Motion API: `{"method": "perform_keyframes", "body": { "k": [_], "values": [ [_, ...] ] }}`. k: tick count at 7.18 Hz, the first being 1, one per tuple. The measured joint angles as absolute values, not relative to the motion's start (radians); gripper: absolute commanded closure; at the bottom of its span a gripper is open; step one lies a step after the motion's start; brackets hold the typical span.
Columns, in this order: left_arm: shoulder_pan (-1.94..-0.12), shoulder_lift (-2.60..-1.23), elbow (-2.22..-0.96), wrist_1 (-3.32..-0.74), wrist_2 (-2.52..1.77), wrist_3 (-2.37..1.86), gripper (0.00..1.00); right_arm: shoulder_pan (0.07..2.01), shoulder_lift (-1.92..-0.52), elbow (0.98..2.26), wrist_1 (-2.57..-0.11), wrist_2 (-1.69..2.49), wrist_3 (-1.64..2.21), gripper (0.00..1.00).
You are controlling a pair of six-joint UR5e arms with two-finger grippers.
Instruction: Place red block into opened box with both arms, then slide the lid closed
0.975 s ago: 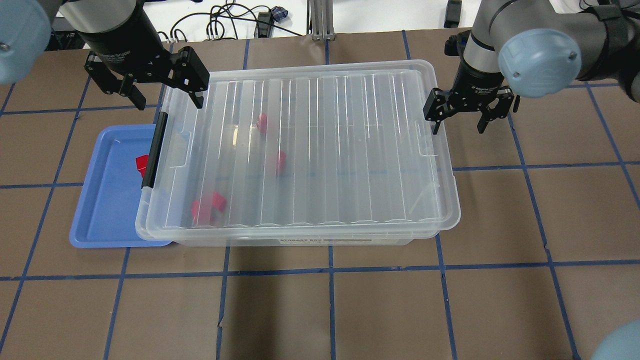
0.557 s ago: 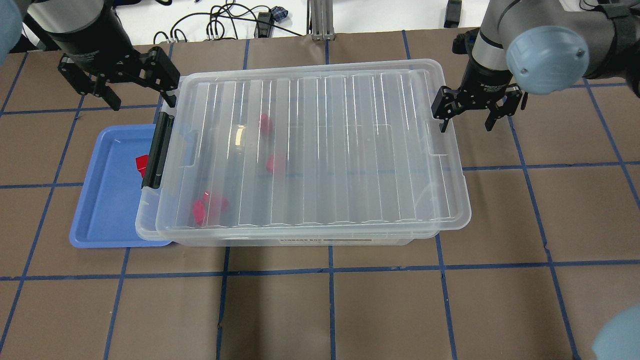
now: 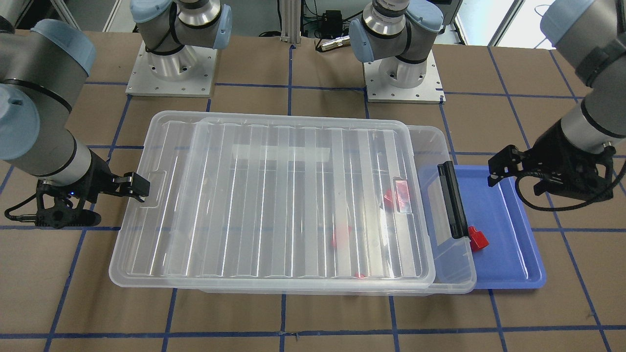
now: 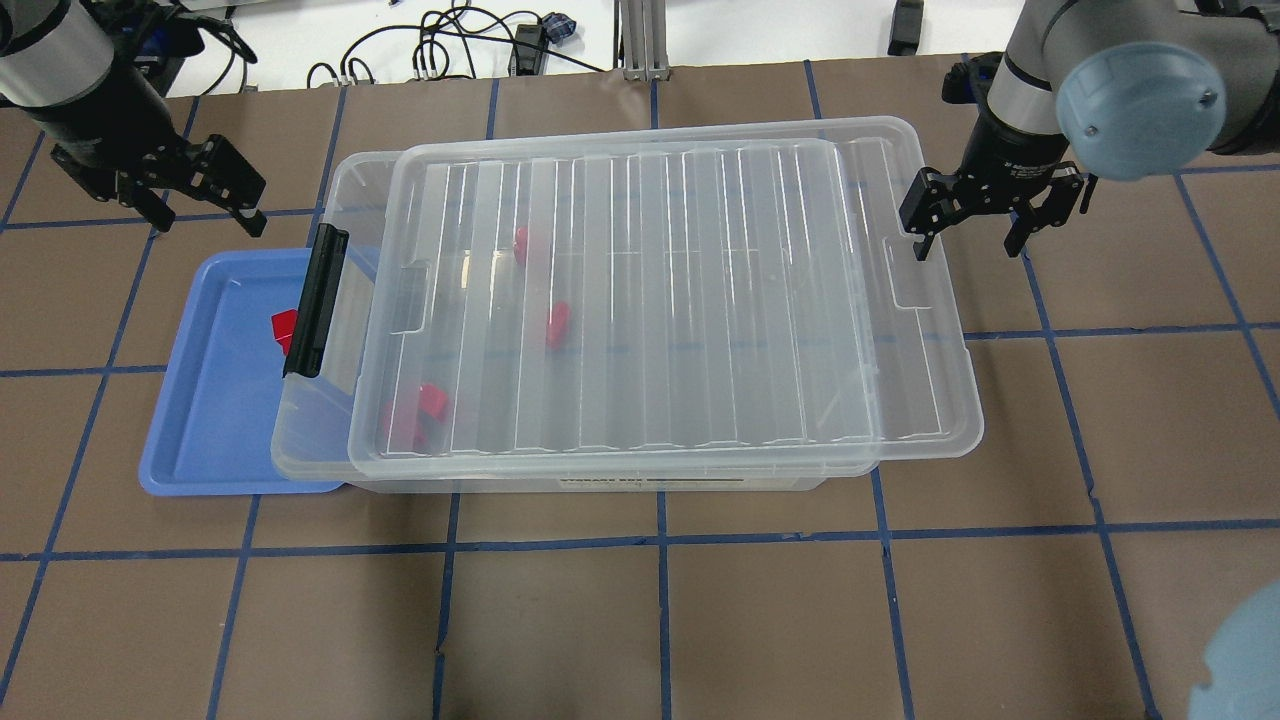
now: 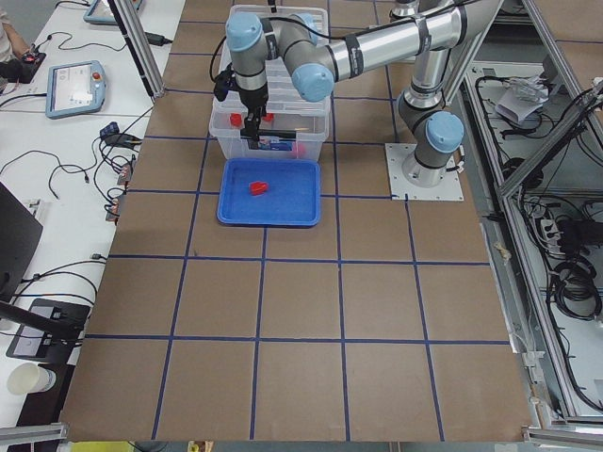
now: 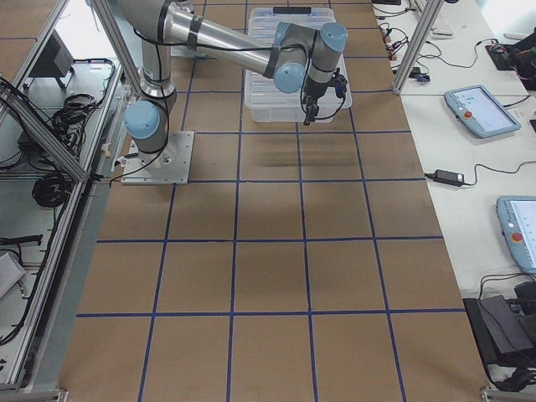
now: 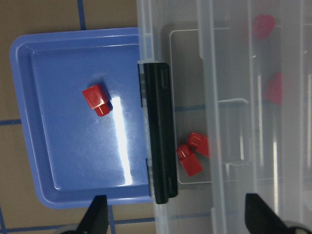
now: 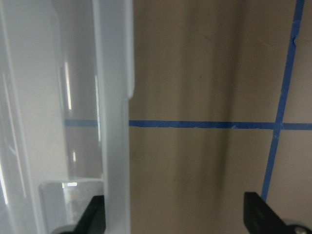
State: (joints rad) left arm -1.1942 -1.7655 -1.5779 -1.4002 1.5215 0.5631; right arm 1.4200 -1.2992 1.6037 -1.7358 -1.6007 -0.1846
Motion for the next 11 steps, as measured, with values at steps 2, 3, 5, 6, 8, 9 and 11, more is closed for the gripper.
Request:
{"method": "perform_keyframes", "body": {
  "k": [2,3,5,6,8,9,11],
  "values": [
    [-1.147,-1.839,-1.638,-1.289,1.505,0.638,0.0,1.384,-1.298,1.606,-1.741,-1.617,-0.256,0.0],
    [-1.14,-1.869,-1.667,-1.223,1.506,0.644,0.0,1.367,-1.298,1.606,-1.742,-1.62,-0.284,0.0],
    [-1.135,-1.92,-1.704,-1.129,1.506,0.59,0.0,1.334,-1.298,1.606,-1.742,-1.643,-0.333,0.0],
    [-1.133,-1.945,-1.717,-1.115,1.504,0.532,0.0,1.319,-1.298,1.607,-1.742,-1.651,-0.366,0.0],
    [-1.132,-1.995,-1.736,-1.082,1.503,0.446,0.0,1.29,-1.298,1.607,-1.743,-1.656,-0.414,0.0],
    [-1.132,-2.015,-1.743,-1.074,1.505,0.413,0.07,1.285,-1.299,1.607,-1.743,-1.657,-0.423,0.0],
    [-1.131,-2.05,-1.761,-1.039,1.502,0.379,0.15,1.283,-1.298,1.605,-1.743,-1.673,-0.428,0.0]
  ]
}}
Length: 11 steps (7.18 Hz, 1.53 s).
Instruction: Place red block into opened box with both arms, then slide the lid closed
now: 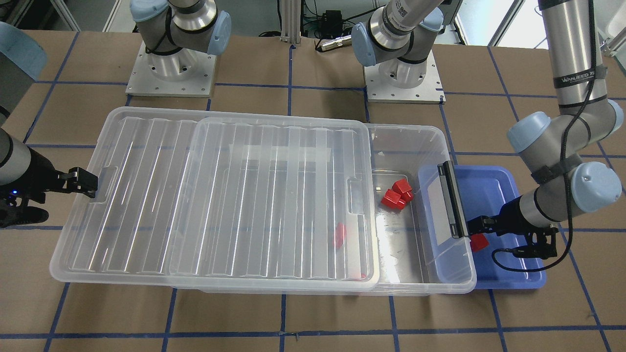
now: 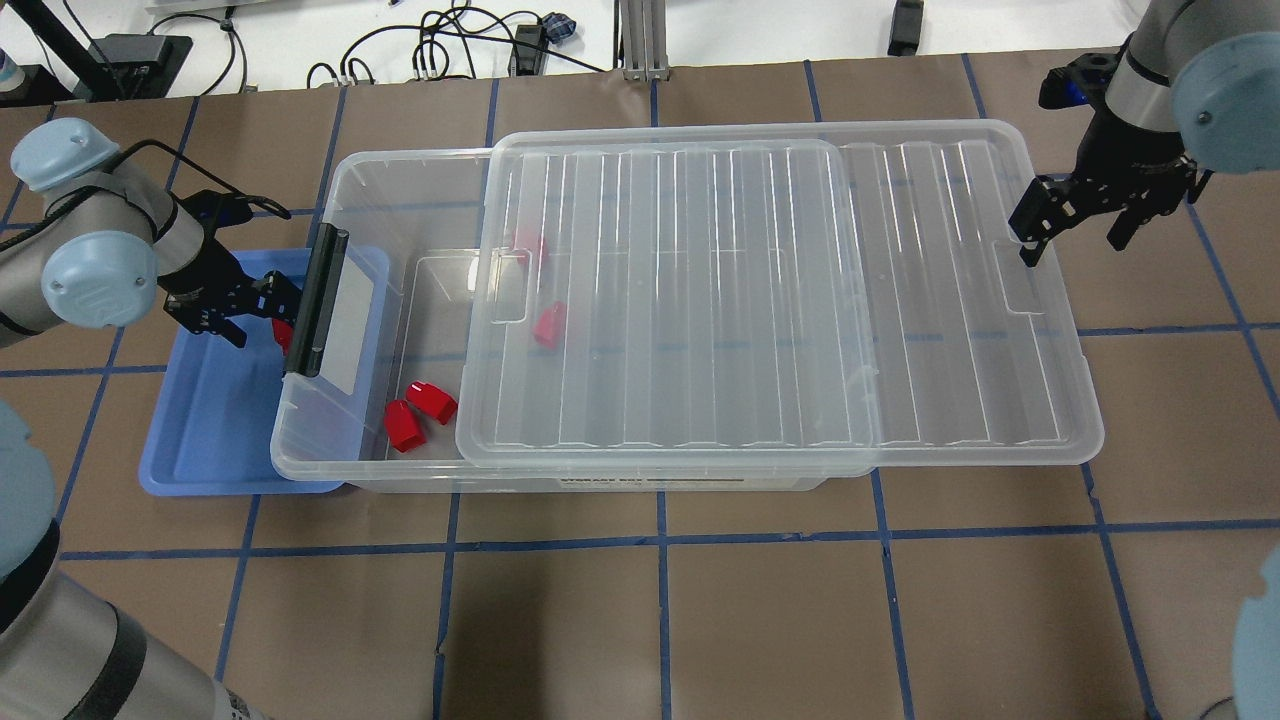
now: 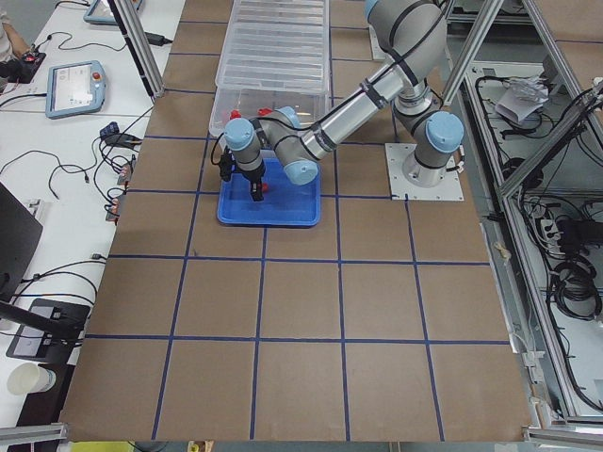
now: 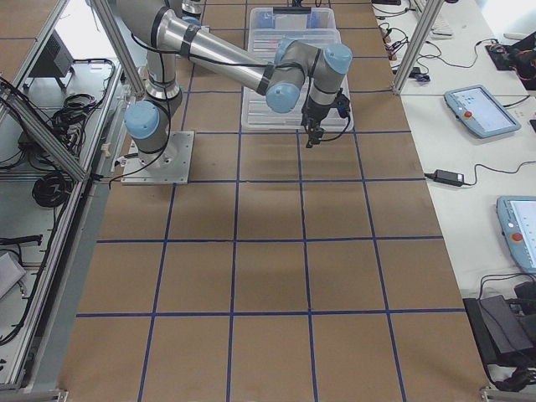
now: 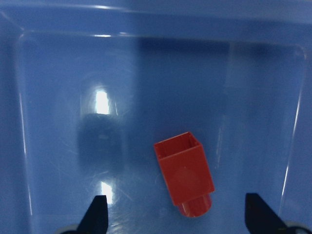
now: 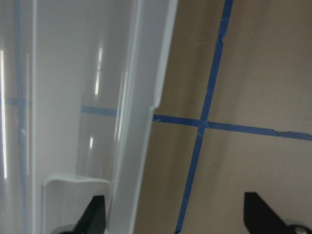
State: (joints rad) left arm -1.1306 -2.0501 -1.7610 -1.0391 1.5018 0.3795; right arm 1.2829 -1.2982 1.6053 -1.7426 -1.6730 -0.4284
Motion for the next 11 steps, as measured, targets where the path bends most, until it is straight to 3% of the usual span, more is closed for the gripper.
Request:
{"method": "perform_keyframes", "body": {
  "k": [1,2,5,7,11],
  "values": [
    [-1.13,-2.069,-1.762,-1.014,1.5,0.374,0.55,1.282,-1.299,1.604,-1.743,-1.681,-0.429,0.0],
    [-1.13,-2.079,-1.759,-1.003,1.5,0.369,0.86,1.28,-1.299,1.602,-1.744,-1.686,-0.433,0.0],
    [-1.133,-2.061,-1.753,-1.005,1.51,0.369,0.99,1.272,-1.298,1.601,-1.747,-1.693,-0.447,0.0],
    [-1.131,-2.047,-1.72,-1.027,1.514,0.387,0.99,1.267,-1.298,1.601,-1.748,-1.693,-0.448,0.0],
    [-1.213,-1.997,-1.344,-1.47,1.568,0.435,0.99,1.266,-1.311,1.592,-1.745,-1.687,-0.455,0.0]
  ]
}}
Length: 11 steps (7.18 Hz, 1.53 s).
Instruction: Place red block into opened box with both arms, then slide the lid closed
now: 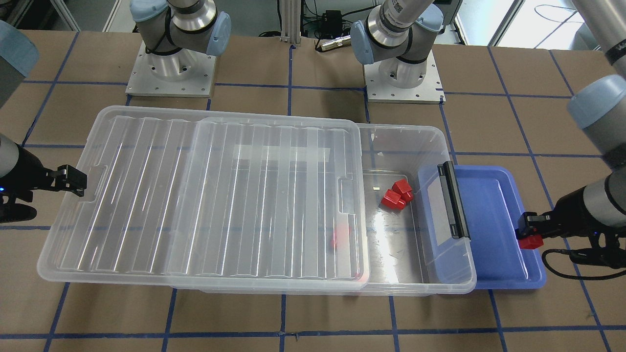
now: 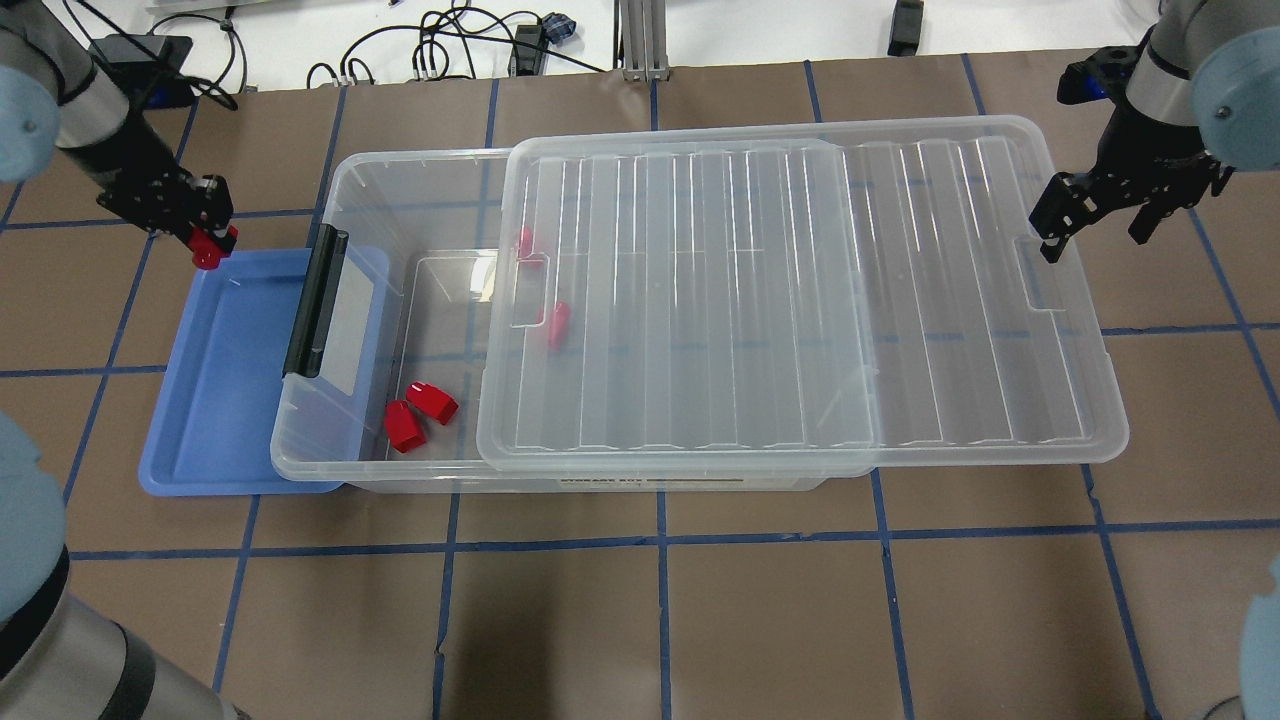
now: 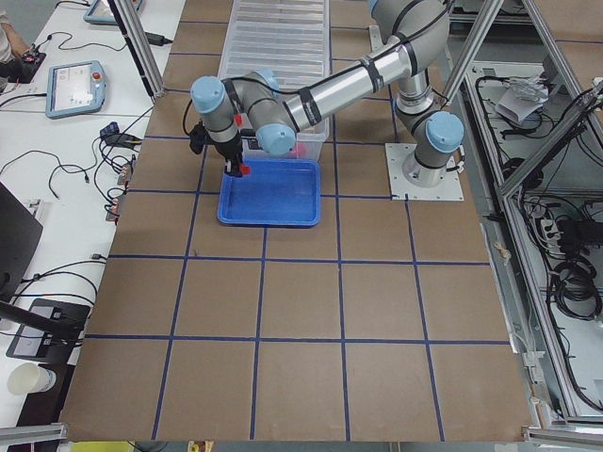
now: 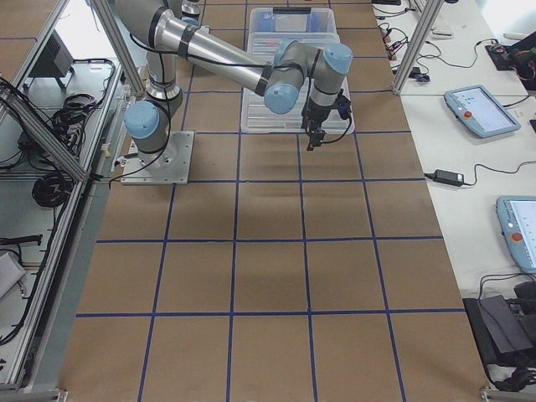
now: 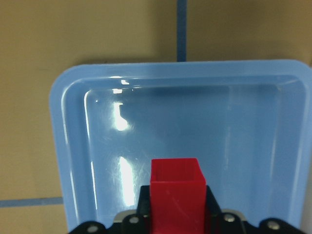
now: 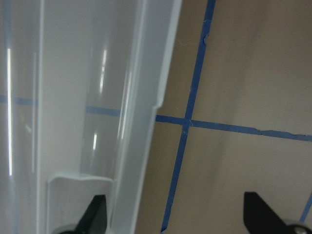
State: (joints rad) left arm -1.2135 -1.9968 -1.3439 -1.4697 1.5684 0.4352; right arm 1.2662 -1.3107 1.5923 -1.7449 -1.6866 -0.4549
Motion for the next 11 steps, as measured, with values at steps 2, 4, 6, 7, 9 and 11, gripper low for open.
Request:
{"method": "perform_keyframes", "body": {
  "k": [2,4,6,7,9,11],
  "values": [
    [-1.373,-1.959,-1.247,-1.57,1.604,0.275,0.99,1.269,-1.346,1.533,-1.705,-1.68,-0.445,0.0],
    [-1.484,-1.933,-1.275,-1.576,1.612,0.162,0.99,1.27,-1.403,1.461,-1.602,-1.679,-0.441,0.0],
    [-1.512,-1.901,-1.392,-1.492,1.608,0.104,0.99,1.27,-1.433,1.405,-1.519,-1.68,-0.431,0.0],
    [-1.52,-1.883,-1.45,-1.456,1.608,0.074,0.99,1.27,-1.444,1.375,-1.469,-1.68,-0.421,0.0],
    [-1.532,-1.868,-1.552,-1.373,1.606,0.044,0.99,1.27,-1.455,1.342,-1.395,-1.679,-0.388,0.0],
    [-1.532,-1.867,-1.655,-1.235,1.538,0.039,0.99,1.269,-1.457,1.341,-1.379,-1.684,-0.376,0.0]
  ]
}}
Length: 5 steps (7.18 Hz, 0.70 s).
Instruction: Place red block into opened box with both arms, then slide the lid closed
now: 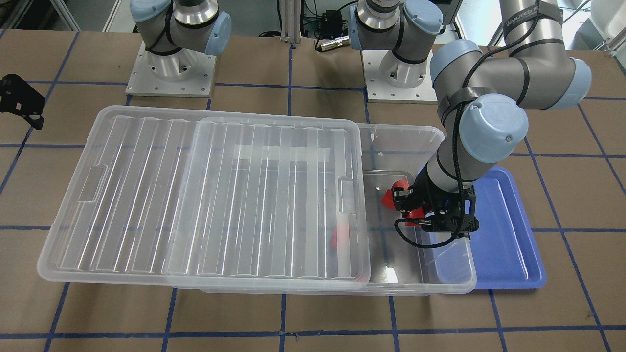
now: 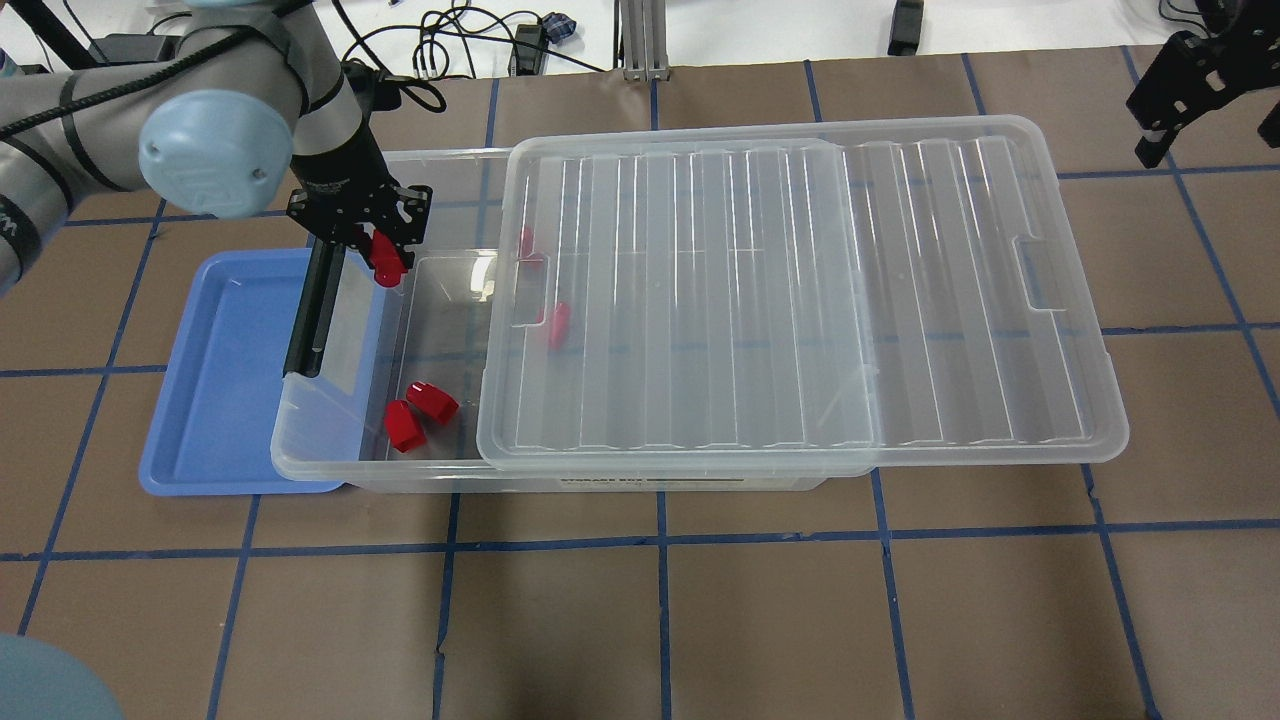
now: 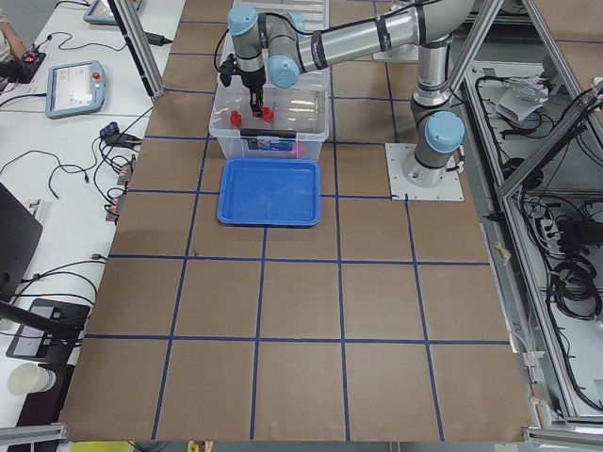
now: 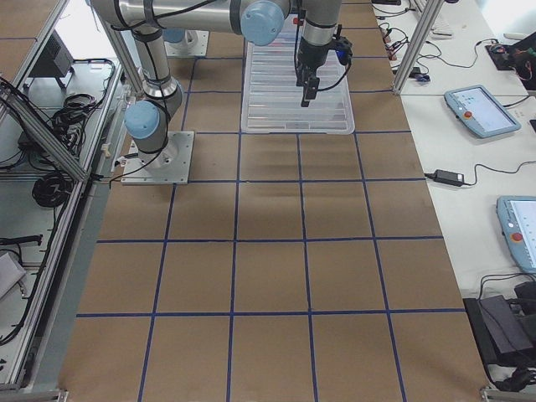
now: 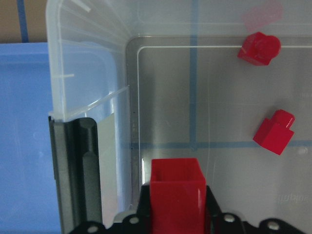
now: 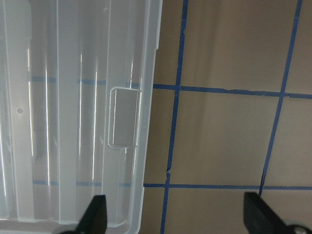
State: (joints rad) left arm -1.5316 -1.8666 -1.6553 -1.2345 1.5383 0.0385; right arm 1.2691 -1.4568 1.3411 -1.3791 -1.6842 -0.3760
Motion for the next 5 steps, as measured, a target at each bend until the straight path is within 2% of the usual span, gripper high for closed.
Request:
{"method": "perform_keyframes", "body": {
  "k": [4,5],
  "values": [
    [-1.522,-1.906,-1.768,-1.113,1.536,-0.006,0.99,1.267,-1.451,1.351,-1.372,-1.687,-0.373,0.0],
    [-1.522,-1.912,-1.782,-1.103,1.539,-0.027,0.89,1.267,-1.451,1.352,-1.372,-1.685,-0.374,0.0]
  ]
}}
